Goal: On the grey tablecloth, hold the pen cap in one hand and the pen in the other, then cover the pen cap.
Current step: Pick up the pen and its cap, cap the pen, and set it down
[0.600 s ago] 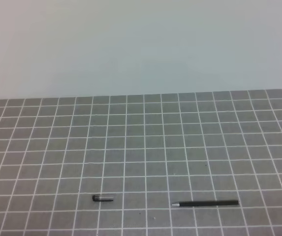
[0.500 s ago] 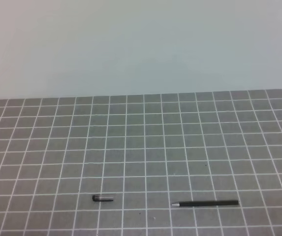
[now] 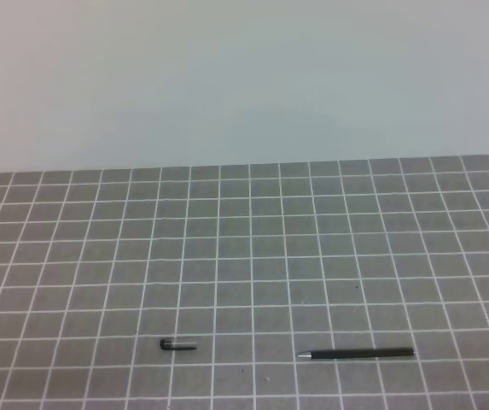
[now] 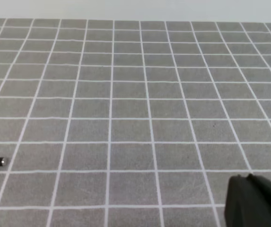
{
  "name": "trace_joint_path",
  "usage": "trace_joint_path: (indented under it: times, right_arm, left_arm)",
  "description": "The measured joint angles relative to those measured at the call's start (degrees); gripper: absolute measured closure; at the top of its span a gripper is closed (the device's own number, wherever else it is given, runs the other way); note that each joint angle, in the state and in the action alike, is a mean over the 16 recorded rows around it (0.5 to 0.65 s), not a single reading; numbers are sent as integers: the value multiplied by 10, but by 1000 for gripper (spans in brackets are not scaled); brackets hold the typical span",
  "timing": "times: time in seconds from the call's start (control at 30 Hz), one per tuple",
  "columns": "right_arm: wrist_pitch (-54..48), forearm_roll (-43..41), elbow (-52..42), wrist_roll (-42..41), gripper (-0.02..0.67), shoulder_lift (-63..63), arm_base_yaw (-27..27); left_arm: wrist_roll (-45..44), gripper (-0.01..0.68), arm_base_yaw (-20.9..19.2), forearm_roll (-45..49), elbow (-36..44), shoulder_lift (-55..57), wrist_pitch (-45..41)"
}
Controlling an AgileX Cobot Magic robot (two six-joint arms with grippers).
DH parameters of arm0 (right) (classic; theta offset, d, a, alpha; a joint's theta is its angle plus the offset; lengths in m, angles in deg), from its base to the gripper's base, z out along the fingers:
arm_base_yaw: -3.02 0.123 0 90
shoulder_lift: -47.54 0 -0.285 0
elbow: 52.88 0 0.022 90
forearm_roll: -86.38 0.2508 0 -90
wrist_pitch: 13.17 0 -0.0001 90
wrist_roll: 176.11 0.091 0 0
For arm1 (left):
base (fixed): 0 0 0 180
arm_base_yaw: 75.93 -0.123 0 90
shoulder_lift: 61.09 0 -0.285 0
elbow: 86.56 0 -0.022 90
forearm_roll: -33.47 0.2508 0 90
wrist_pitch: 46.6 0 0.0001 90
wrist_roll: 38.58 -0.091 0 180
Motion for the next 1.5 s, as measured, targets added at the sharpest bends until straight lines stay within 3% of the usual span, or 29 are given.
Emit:
trace_joint_path:
  times: [0.57, 1.17, 1.5]
  right_arm:
    - [11, -7, 0, -1, 652, 0, 0]
    - [191, -5, 0, -1, 652, 0, 0]
    - [226, 2, 0, 9, 652, 0, 0]
  left_arm:
    - [-16, 675, 0, 14, 0, 0, 131]
    - [-12, 675, 0, 31, 0, 1, 309]
    - [-2, 675, 0, 31, -8, 1, 336]
